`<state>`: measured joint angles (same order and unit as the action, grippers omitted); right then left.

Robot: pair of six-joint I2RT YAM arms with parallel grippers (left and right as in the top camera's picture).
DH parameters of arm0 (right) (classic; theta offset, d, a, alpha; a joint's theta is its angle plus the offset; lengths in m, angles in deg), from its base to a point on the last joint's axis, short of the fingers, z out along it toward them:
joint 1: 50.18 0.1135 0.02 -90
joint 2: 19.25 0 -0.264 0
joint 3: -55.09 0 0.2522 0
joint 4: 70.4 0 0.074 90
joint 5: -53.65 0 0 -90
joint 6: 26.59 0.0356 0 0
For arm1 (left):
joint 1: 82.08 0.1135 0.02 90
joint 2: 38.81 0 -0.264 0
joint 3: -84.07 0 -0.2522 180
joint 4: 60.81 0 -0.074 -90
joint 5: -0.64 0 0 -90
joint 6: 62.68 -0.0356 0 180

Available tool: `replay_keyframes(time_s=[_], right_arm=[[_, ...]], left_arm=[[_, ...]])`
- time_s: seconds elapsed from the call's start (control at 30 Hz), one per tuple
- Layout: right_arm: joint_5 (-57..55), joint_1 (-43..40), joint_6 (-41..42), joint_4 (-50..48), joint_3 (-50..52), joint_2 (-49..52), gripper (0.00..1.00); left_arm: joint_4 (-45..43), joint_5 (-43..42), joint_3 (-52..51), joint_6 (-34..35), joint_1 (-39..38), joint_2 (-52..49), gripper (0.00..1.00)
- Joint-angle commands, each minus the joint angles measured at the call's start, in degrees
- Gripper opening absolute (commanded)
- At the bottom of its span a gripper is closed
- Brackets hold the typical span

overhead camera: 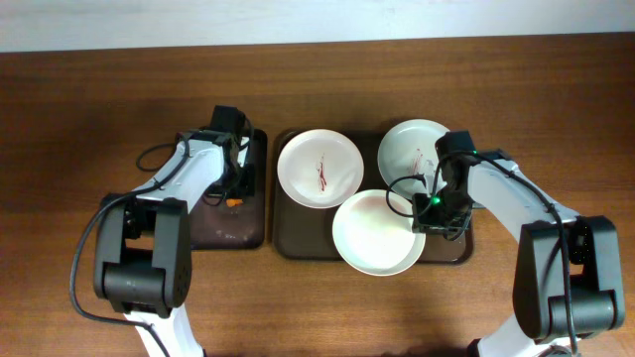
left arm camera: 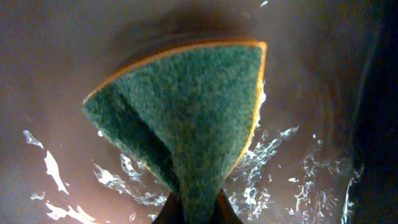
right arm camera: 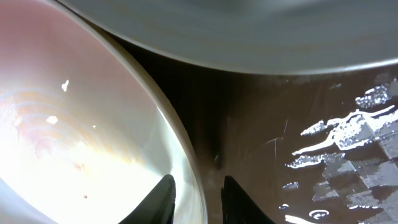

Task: Clean dirty plates on tray and stack at the side
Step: 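Move the sponge back over the small black tray with the left gripper, then lift the front white plate and carry it right off the tray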

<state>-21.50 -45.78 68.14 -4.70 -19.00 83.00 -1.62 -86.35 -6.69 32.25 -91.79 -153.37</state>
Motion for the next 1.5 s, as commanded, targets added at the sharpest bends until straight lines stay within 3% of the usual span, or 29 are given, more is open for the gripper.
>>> replay_keyframes(time_s=[0.0,0.03,0.07,0.17,0.3,0.43,0.47,0.5,0.73,0.97,1.1,1.37,1.47], right_arm=[[-0.5,0.5,0.2,0.1,-0.7,-0.7,0.26],[-0.5,0.5,0.2,0.1,-0.7,-0.7,0.24],[-0.5,0.5,0.2,0.0,-0.7,-0.7,0.15],[-0.5,0.5,0.2,0.1,-0.7,-0.7,0.04],[-0.5,0.5,0.0,1.4,-0.8,-1.2,0.04],[-0.6,0.5,0.0,1.2,-0.8,-8.5,0.04],[-2.0,0.5,0.1,0.9,-0.8,-11.8,0.04],[-4.6,0.5,0.1,0.5,-0.8,-14.8,0.04],[-28.4,5.7,0.3,-1.9,-0.8,-23.6,0.04],[-57.5,23.6,6.1,-3.6,-0.8,-23.6,0.04],[-80.2,35.5,6.5,-6.1,-0.8,-23.6,0.04],[-84.0,38.4,8.1,-8.5,-0.7,-23.6,0.04],[-71.7,32.0,12.8,-8.4,-0.7,-23.6,0.04]], left_arm=[[6.0,0.4,1.4,-0.3,0.2,-0.8,0.01],[6.1,1.1,1.6,-0.3,0.2,-0.8,0.28],[6.0,1.5,1.8,-0.3,0.2,-0.8,0.54],[6.8,1.3,2.9,-0.3,0.2,-0.7,0.63],[7.8,0.6,5.2,-0.1,0.2,3.5,0.66],[7.8,-0.7,5.2,0.2,0.2,9.9,0.70],[7.8,-0.7,5.2,0.2,0.2,10.8,0.80],[7.8,-0.9,5.2,0.2,0.2,11.2,1.00],[6.5,-2.2,5.2,0.2,0.1,11.1,1.00],[6.0,-2.2,5.2,0.2,0.2,11.1,1.00],[5.7,-2.2,5.2,0.2,0.2,11.1,1.00],[5.6,-2.2,5.2,0.2,0.2,11.1,1.00],[5.7,-2.2,5.2,0.2,0.2,11.1,1.00]])
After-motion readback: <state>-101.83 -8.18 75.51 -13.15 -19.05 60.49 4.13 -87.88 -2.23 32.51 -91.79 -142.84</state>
